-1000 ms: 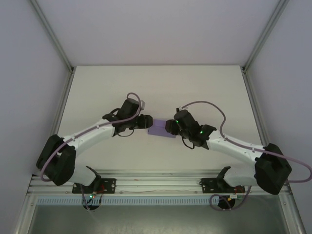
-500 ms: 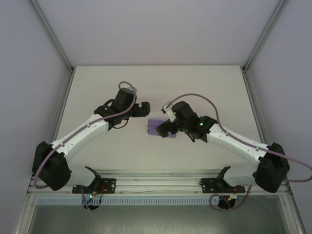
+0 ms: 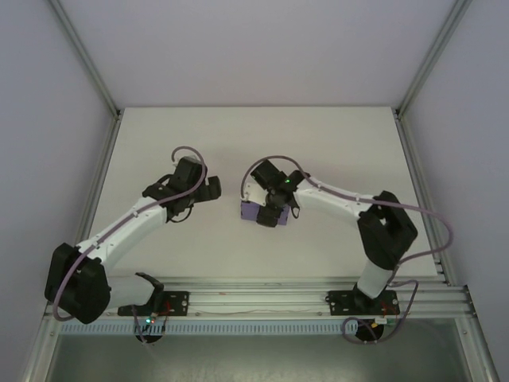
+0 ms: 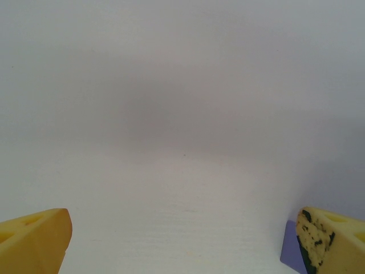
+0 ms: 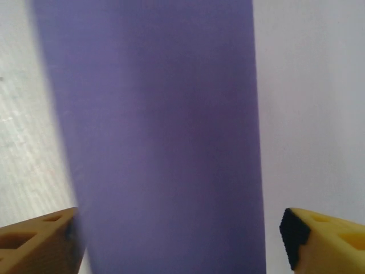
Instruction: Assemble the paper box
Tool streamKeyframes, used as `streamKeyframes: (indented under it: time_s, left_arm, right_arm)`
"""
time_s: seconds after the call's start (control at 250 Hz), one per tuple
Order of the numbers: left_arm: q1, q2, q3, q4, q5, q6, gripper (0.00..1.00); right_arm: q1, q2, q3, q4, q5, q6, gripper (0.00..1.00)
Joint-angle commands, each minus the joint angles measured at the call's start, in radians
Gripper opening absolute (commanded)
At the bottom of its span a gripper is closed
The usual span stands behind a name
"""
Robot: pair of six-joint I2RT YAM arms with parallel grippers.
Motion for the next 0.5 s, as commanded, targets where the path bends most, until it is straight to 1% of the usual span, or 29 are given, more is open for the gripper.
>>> streamKeyframes:
  time_s: [0.0,0.048,0.112,0.164,0.196,0.288,0.4,0.44,0.496]
  left_arm:
    - [0.008,-0.02,-0.02,-0.023,-0.04,-0.022,1.0]
    - [0.008,-0.022,-0.02,-0.029,-0.045,-0.018,1.0]
    - [0.008,-0.025,-0.018,-0.038,-0.053,-0.016,1.0]
    - [0.008,-0.028,-0.019,-0.041,-0.059,-0.015,1.0]
    - [0.008,-0.03,-0.019,-0.041,-0.06,-0.016,1.0]
    - [0.008,-0.04,-0.025,-0.031,-0.058,-0.016,1.0]
    - [0.007,-0.048,-0.027,-0.037,-0.074,-0.017,1.0]
    - [0.007,-0.051,-0.024,-0.047,-0.085,-0.017,1.0]
    - [0.008,-0.056,-0.021,-0.06,-0.099,-0.015,1.0]
  right_arm:
    - [-0.005,0.05,0.044,-0.046,0.072,-0.051,0.68]
    - [-0.005,0.072,0.044,-0.031,0.101,-0.058,0.61]
    - [-0.005,0.092,0.051,-0.037,0.131,-0.073,0.59]
    - [-0.005,0.099,0.057,-0.025,0.16,-0.069,0.48]
    - [-0.005,0.098,0.057,-0.016,0.182,-0.07,0.44]
    - [-0.002,0.085,0.025,0.067,0.284,-0.103,0.42]
    - [-0.001,0.077,-0.067,0.272,0.449,-0.228,0.44]
    - [-0.001,0.077,-0.094,0.329,0.473,-0.277,0.45]
    - [-0.001,0.076,-0.118,0.377,0.478,-0.318,0.49]
